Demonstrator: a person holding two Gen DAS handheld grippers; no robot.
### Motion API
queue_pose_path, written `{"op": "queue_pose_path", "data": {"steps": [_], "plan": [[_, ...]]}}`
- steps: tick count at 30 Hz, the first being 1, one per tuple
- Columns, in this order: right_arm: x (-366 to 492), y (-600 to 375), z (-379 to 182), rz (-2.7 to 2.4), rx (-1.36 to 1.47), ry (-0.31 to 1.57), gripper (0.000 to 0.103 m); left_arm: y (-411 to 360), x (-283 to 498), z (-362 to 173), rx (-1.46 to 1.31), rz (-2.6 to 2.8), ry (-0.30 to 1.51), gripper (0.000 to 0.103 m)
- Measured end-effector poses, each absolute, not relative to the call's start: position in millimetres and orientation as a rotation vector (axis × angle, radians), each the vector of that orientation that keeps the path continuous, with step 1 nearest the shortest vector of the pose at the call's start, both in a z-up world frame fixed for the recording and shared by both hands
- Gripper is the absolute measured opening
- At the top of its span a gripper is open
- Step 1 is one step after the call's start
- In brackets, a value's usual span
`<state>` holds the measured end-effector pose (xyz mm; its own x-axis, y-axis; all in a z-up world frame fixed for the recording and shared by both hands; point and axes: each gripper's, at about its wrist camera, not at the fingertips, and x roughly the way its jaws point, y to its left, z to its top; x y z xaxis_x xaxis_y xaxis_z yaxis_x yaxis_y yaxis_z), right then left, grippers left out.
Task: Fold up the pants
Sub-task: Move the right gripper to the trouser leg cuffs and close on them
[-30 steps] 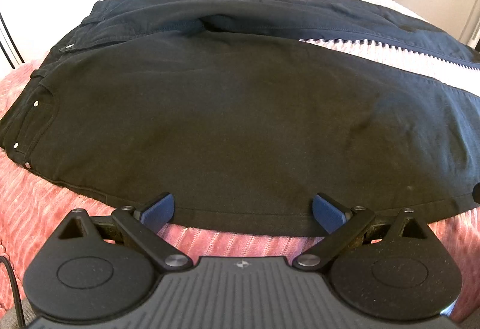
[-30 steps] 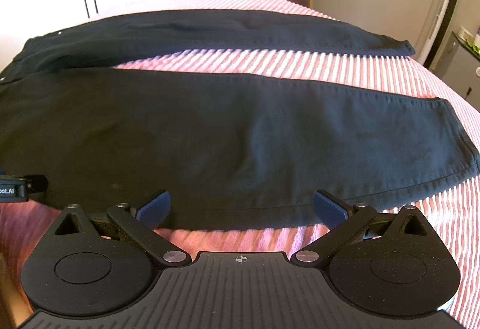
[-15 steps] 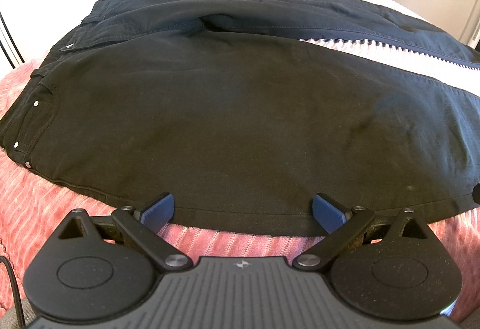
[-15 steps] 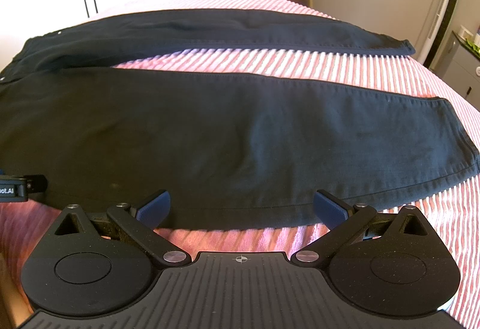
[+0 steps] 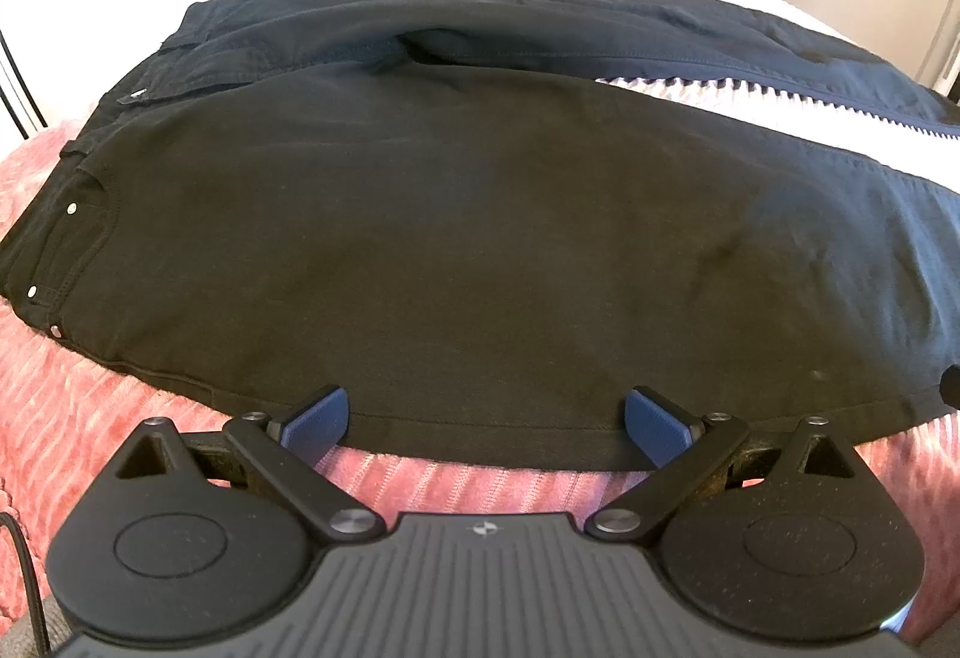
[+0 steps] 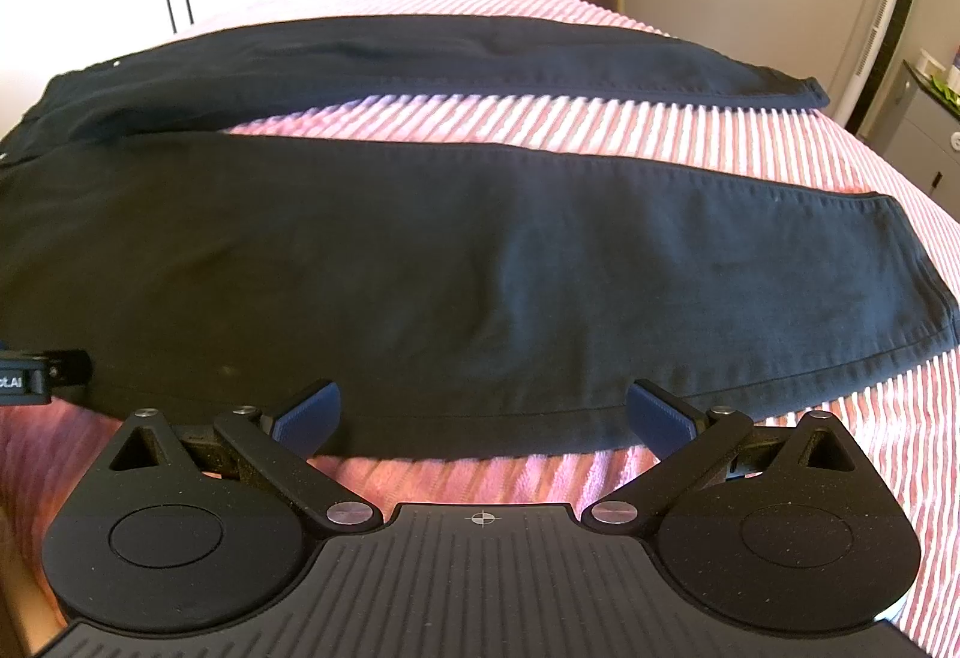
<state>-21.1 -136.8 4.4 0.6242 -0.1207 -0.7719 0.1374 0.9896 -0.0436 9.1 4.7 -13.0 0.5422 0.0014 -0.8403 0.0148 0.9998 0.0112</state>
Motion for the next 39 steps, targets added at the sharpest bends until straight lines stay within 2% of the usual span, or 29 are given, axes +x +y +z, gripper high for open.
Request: {"op": "queue_pose_path", "data": {"steps": [20,26,34,39], "plan": [[-18,-136,3,-0.152,0.013,0.905,0.103,7,8,-9,-0.008,-0.02,1.001,0.099],[-8,-148,3,-0.133,0.101,0.935,0.103,9,7,-5,-0.018,-0.016,0.988,0.099],[38,-189,-14,-0.168,0.26,1.014,0.103,30,32,10,-0.062,0.069,0.925,0.099],[40,-195,-24,-0.191,0.252,1.001,0.103,43,68,22,-0.024,0.22,0.798,0.099]]}}
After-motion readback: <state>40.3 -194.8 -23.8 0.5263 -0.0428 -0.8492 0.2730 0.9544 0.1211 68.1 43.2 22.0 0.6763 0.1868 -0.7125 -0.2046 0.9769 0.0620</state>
